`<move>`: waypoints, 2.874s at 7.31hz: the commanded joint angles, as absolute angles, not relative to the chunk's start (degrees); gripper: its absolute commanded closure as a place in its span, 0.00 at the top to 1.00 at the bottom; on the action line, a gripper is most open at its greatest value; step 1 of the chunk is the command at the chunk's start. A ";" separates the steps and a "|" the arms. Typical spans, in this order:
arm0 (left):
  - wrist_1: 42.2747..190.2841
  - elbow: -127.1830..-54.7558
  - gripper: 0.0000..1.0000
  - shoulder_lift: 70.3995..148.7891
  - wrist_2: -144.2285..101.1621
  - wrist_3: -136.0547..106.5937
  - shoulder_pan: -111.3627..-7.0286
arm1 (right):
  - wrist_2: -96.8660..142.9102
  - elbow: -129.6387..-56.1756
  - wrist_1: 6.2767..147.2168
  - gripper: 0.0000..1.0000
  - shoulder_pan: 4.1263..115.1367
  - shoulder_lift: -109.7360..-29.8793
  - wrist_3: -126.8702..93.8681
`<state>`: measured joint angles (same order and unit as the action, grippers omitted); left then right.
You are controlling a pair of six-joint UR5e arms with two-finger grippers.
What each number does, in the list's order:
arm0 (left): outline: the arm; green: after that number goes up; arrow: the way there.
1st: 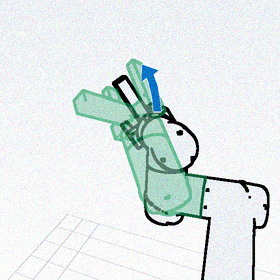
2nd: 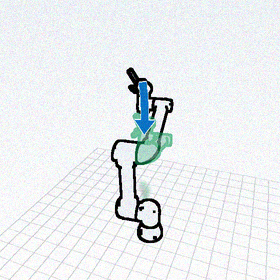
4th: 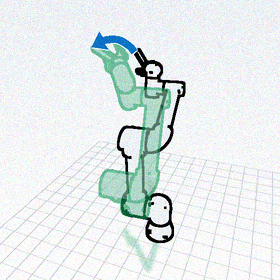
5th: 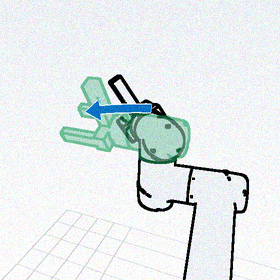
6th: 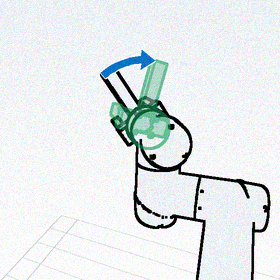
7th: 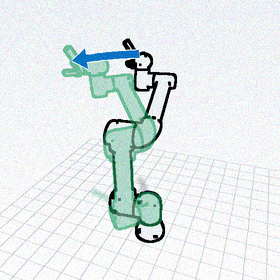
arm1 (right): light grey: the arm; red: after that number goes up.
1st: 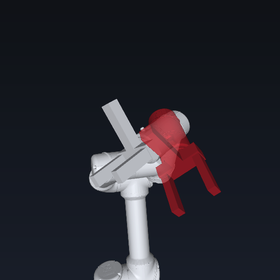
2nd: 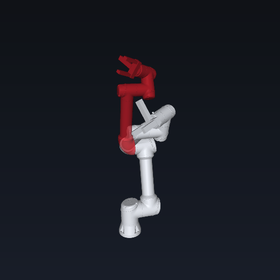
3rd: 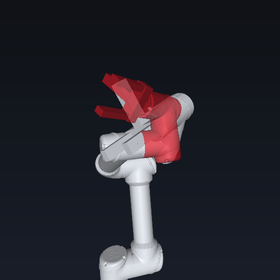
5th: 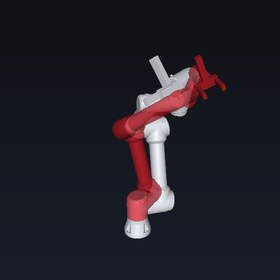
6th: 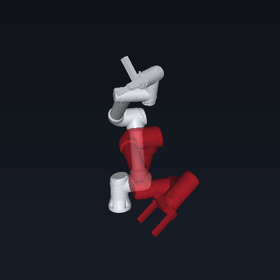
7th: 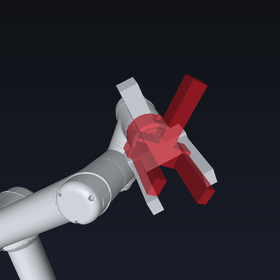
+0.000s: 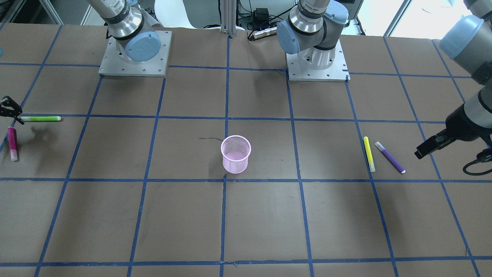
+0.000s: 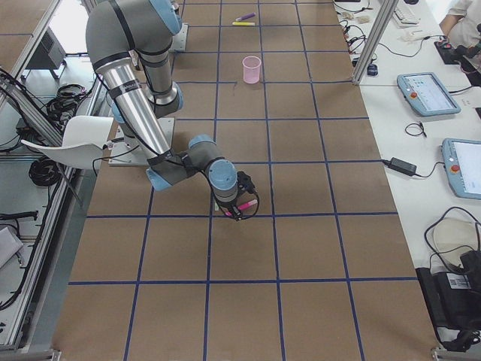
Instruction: Insert purple and pink pens into pink cup
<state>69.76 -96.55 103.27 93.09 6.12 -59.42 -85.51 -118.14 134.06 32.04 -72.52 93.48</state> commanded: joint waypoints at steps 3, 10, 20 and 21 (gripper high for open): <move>54.98 -102.29 1.00 113.45 92.99 5.36 -51.86 | -85.60 -118.30 137.63 0.61 32.25 -70.31 93.52; 54.05 -104.24 0.92 116.80 92.54 -1.24 -55.72 | -86.31 -117.43 137.11 0.00 32.78 -71.88 91.50; 56.60 -103.98 0.00 117.24 92.46 -0.62 -55.72 | -94.14 -98.31 102.12 0.00 93.54 -82.63 6.63; 56.60 -103.37 0.00 116.99 92.55 -0.35 -55.72 | -90.39 -94.17 96.30 0.00 98.39 -80.88 -5.15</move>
<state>56.47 -103.90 117.17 92.44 -0.57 -55.71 -93.58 -99.89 104.36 91.40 -82.63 9.94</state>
